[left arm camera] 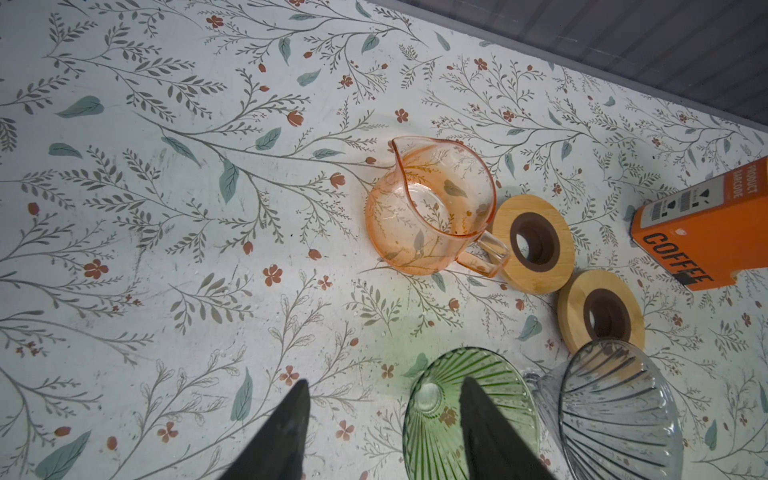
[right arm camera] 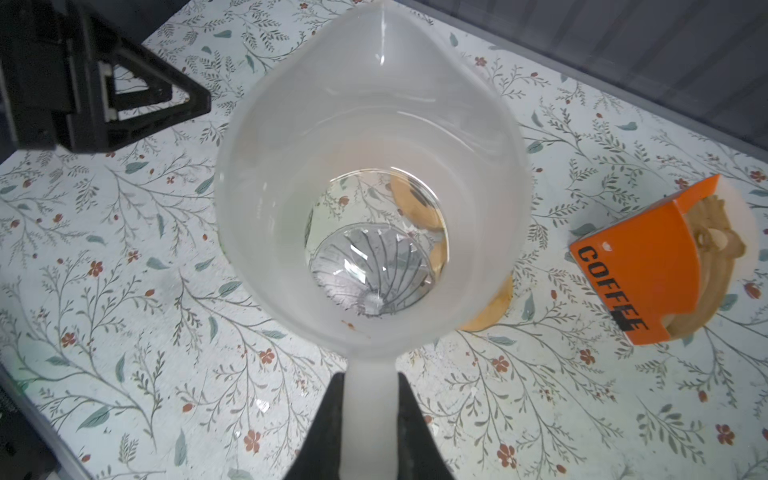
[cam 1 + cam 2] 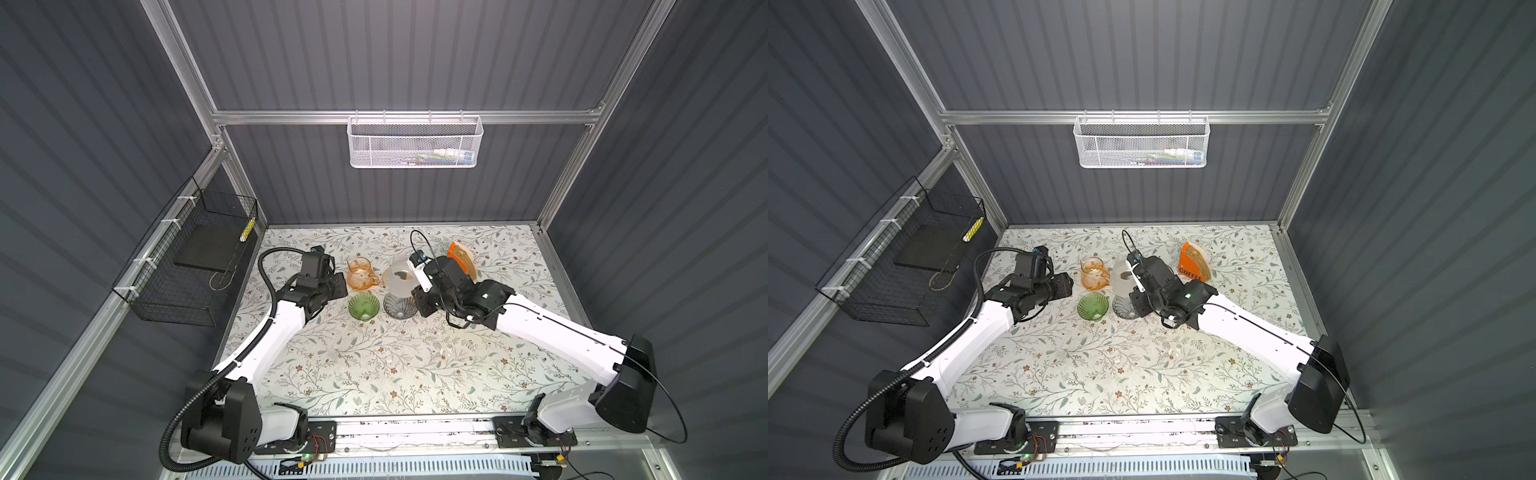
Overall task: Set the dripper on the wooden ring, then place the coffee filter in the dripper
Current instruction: 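Lift the frosted pitcher with the right gripper and carry it toward the robot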
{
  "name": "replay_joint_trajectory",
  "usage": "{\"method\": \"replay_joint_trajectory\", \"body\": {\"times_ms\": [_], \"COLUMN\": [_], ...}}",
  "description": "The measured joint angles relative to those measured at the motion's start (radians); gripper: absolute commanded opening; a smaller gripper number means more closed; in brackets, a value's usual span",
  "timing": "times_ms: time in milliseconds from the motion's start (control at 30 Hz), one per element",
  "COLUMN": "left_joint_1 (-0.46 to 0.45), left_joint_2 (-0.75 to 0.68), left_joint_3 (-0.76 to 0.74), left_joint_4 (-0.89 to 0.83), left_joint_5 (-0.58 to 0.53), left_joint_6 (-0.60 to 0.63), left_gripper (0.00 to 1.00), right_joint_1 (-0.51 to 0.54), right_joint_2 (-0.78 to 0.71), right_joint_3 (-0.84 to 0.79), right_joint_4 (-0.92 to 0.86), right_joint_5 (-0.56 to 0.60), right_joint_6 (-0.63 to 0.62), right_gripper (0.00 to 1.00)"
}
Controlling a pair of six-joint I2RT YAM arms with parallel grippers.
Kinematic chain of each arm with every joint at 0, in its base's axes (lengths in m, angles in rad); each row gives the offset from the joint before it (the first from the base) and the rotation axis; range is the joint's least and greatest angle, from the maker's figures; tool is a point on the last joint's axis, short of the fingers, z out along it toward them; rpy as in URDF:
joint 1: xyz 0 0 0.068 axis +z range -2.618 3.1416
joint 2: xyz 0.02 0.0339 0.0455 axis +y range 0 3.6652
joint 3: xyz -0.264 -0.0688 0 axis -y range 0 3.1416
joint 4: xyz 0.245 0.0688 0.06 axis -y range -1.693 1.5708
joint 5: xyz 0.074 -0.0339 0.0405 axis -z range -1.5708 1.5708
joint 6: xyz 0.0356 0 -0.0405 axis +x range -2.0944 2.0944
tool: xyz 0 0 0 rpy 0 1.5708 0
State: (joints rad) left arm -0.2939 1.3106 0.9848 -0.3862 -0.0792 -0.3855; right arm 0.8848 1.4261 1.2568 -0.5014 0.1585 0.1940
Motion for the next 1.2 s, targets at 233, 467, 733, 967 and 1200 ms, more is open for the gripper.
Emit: {"method": "replay_joint_trajectory", "body": {"times_ms": [233, 467, 733, 967, 1200], "left_joint_1": [0.0, 0.0, 0.0, 0.0, 0.0], "left_joint_2": [0.0, -0.021, -0.052, -0.062, -0.078], "left_joint_3": [0.003, 0.014, 0.014, 0.014, 0.011], "left_joint_4": [-0.019, -0.066, -0.104, -0.116, -0.115], "left_joint_5": [-0.002, -0.003, -0.029, -0.044, -0.051], "left_joint_6": [0.0, 0.0, 0.008, 0.011, 0.011], "left_gripper": [0.59, 0.59, 0.59, 0.59, 0.59], "right_joint_1": [0.094, 0.182, 0.261, 0.316, 0.353], "right_joint_2": [-0.092, -0.175, -0.171, -0.091, -0.002], "right_joint_3": [-0.101, -0.23, -0.314, -0.32, -0.32], "right_joint_4": [-0.026, -0.022, 0.009, 0.056, 0.124], "right_joint_5": [0.004, -0.019, -0.047, -0.059, -0.097], "right_joint_6": [-0.005, -0.012, -0.012, -0.019, -0.019], "right_gripper": [0.0, 0.0, 0.0, 0.0, 0.0]}}
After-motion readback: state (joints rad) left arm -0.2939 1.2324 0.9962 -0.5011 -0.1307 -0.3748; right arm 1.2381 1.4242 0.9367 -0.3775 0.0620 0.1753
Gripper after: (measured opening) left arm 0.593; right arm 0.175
